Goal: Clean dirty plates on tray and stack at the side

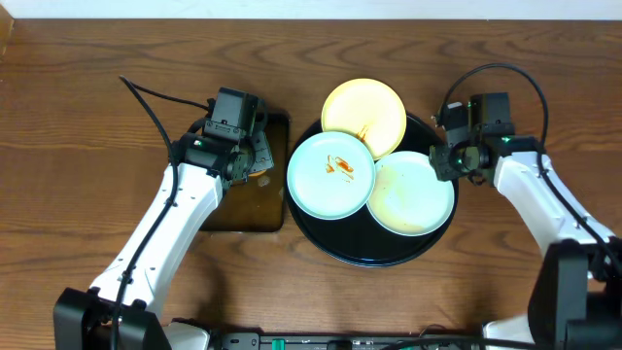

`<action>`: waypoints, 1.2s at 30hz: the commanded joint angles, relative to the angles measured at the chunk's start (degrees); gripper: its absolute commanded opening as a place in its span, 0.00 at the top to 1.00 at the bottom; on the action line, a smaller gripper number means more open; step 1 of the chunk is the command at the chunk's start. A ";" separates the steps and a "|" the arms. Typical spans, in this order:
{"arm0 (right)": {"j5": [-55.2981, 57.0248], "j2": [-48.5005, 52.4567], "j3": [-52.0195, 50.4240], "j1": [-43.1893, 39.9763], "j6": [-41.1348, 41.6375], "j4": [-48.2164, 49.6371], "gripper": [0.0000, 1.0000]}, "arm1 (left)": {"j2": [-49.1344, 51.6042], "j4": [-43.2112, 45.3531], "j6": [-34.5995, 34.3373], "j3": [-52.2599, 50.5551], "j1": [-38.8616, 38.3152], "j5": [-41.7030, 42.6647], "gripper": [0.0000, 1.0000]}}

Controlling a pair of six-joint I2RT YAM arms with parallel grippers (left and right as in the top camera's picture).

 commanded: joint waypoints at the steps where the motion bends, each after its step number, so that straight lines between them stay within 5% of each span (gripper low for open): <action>1: -0.59 3.85 0.74 0.20 -1.27 -0.07 0.53 | -0.33 -0.37 -0.52 -0.55 0.13 -0.13 0.92; 10: -0.50 10.91 0.74 0.13 -1.22 -1.55 0.61 | -0.33 -0.83 -0.52 -0.55 0.13 -0.13 0.93; 13: -0.07 11.08 0.74 0.13 -1.22 -4.26 0.71 | -0.33 -0.79 -0.52 -0.55 0.13 -0.13 0.93; 17: -0.07 10.99 0.76 0.11 -0.13 -7.91 0.99 | -0.33 -0.79 -0.52 -0.55 0.13 -0.13 0.93; 23: -0.07 8.33 1.42 -1.46 6.78 -9.99 0.99 | -0.33 -0.83 -0.52 -0.55 0.13 -0.13 0.93; 36: 6.99 -5.81 2.23 -3.56 8.41 -13.16 0.99 | -0.33 -0.81 -0.52 -0.55 0.13 -0.13 0.93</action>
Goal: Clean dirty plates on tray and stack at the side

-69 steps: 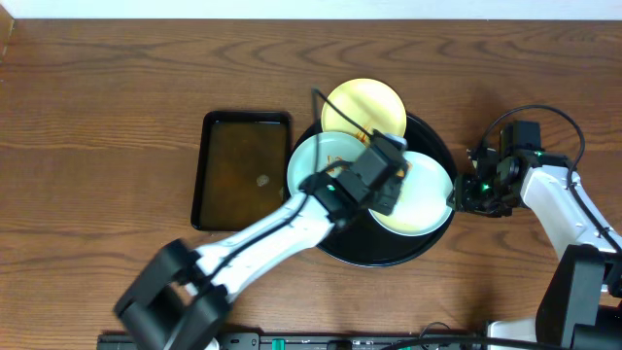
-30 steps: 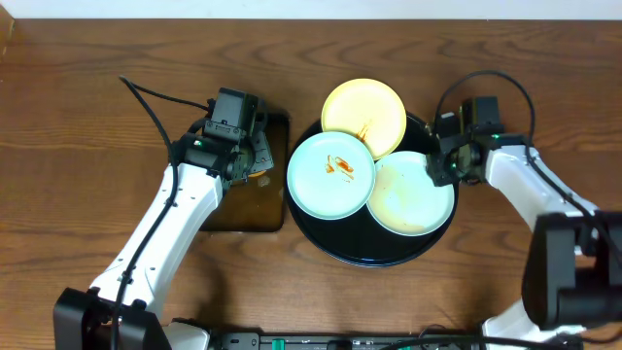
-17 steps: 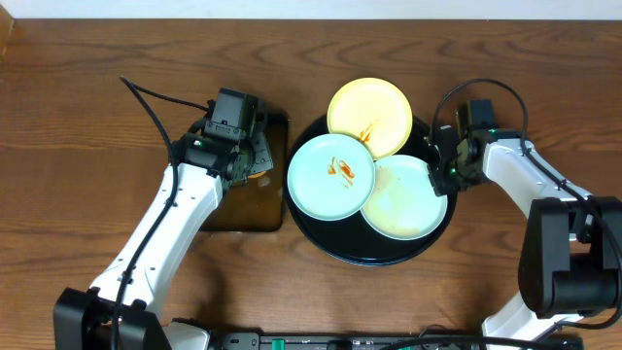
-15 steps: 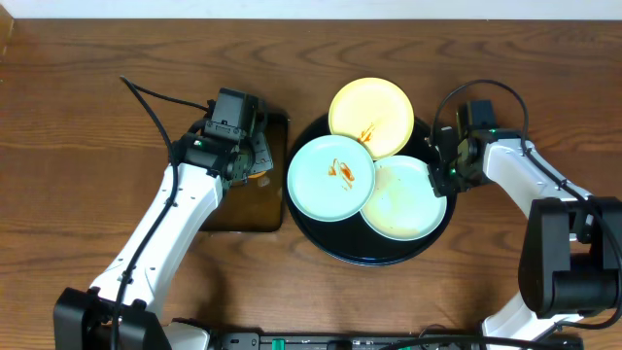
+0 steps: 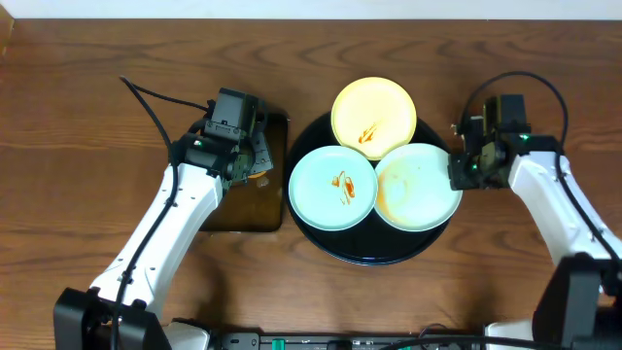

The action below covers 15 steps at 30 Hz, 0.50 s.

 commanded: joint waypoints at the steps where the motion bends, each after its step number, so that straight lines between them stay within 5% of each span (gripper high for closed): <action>1: 6.27 -2.58 0.33 -0.17 1.31 -0.09 0.99 | -0.33 -0.02 -0.52 -0.55 0.13 -0.13 0.93; 15: 24.98 -7.76 0.39 6.01 6.25 -4.04 0.99 | -0.33 -0.02 -0.52 -0.55 0.13 -0.13 0.93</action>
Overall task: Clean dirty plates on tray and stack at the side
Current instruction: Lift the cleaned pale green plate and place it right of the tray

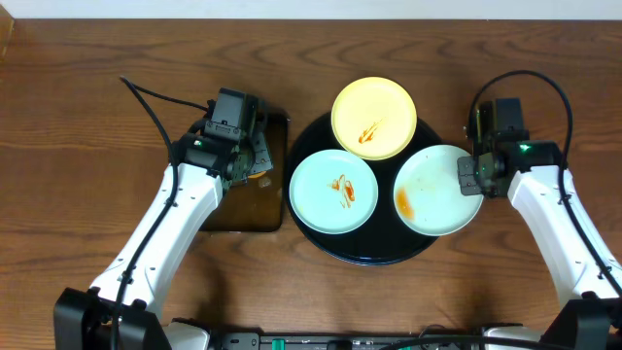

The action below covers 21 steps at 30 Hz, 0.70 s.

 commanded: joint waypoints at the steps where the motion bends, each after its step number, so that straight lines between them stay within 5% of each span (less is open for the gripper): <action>1: 7.50 -1.36 0.37 2.62 2.80 1.75 0.99 | -0.33 -0.02 -0.52 -0.55 0.13 -0.13 0.92; 16: 10.49 -11.08 0.39 13.84 -4.90 6.12 0.99 | -0.33 0.00 -0.52 -0.55 0.13 -0.13 0.92; 21: 21.86 -11.52 0.39 16.87 -5.38 6.45 0.99 | -0.33 0.00 -0.52 -0.55 0.13 -0.13 0.92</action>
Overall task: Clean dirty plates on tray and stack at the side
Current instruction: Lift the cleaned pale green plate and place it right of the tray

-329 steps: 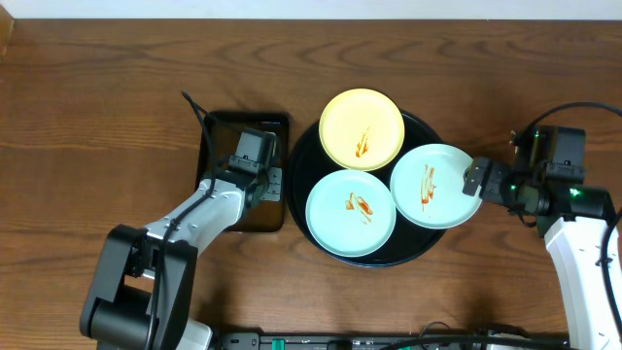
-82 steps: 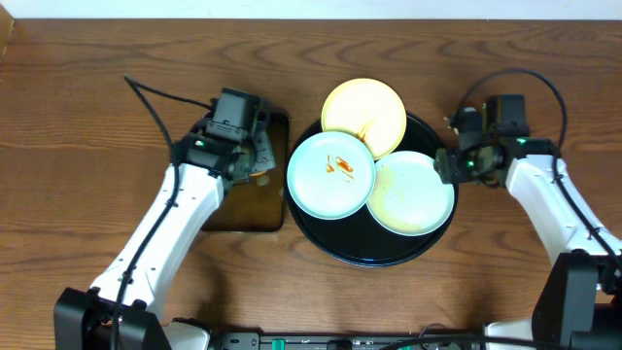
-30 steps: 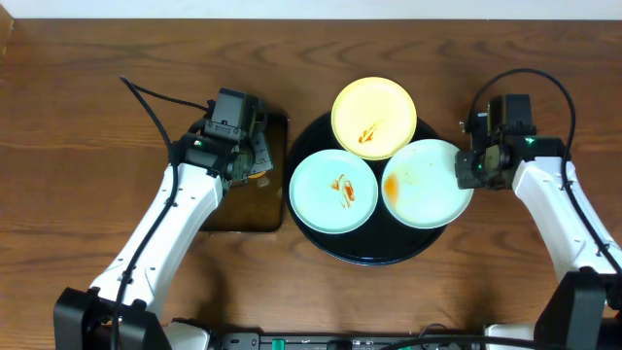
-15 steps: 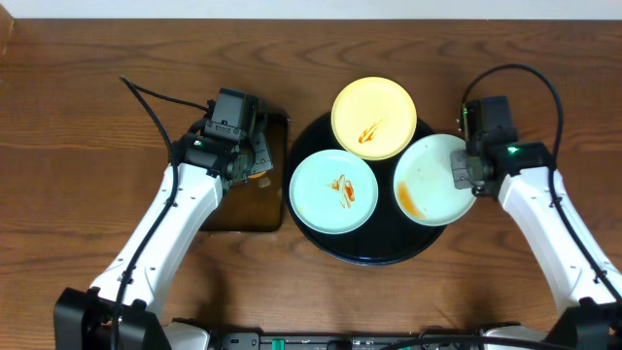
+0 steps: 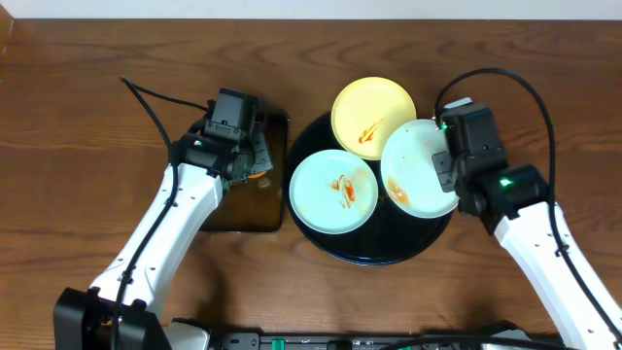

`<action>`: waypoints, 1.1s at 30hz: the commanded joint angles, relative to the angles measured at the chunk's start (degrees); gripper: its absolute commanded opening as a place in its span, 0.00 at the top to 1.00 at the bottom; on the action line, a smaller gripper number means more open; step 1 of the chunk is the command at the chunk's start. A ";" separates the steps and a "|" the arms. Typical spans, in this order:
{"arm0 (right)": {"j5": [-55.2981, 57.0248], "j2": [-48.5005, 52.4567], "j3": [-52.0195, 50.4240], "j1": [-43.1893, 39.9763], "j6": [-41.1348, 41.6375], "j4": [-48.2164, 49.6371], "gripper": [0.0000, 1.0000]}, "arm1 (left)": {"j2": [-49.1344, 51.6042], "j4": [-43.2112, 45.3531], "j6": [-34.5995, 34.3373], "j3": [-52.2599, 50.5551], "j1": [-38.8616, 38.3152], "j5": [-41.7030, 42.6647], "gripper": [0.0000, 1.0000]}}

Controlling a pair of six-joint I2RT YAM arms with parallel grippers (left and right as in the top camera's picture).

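Observation:
On a dark round tray (image 5: 335, 245) lie a yellow plate (image 5: 367, 112) and a mint plate (image 5: 333, 192), each with an orange smear. My right gripper (image 5: 445, 165) is shut on the right rim of a pale plate (image 5: 416, 160). It holds that plate raised over the tray's right side, overlapping the yellow plate, with an orange stain at its lower left. My left gripper (image 5: 255, 163) hovers over a dark brown mat (image 5: 243, 209) left of the tray, a small yellow sponge (image 5: 259, 177) at its fingertips.
The wooden table (image 5: 87, 117) surrounds tray and mat. A black cable (image 5: 155, 97) runs off the left arm, and another loops above the right arm.
The right gripper has moved up and to the left with the pale plate, which now overlaps the yellow plate and looks lifted off the tray. The left arm has not moved.
The three plates overlapped on the tray, with the right gripper at the tray's right edge. Then the gripper was at the pale plate's rim. Then that plate lay further right, clear of the mint plate, its stain showing. Now it is held up.

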 commanded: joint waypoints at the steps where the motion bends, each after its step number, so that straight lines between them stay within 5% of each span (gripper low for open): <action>1: 11.93 -0.68 0.39 3.06 -1.51 0.79 0.99 | -0.33 0.00 -0.52 -0.55 0.13 -0.15 0.92; 12: 27.89 -0.68 0.39 13.40 -1.44 1.95 0.99 | -0.33 0.00 -0.52 -0.55 0.13 -0.15 0.92; 23: 27.82 -0.68 0.39 13.20 0.94 3.02 0.99 | -0.33 0.00 -0.52 -0.55 0.13 -0.15 0.92; 33: 16.81 0.70 0.33 -0.87 8.41 3.91 0.99 | -0.33 -0.02 -0.52 -0.55 0.13 -0.15 0.92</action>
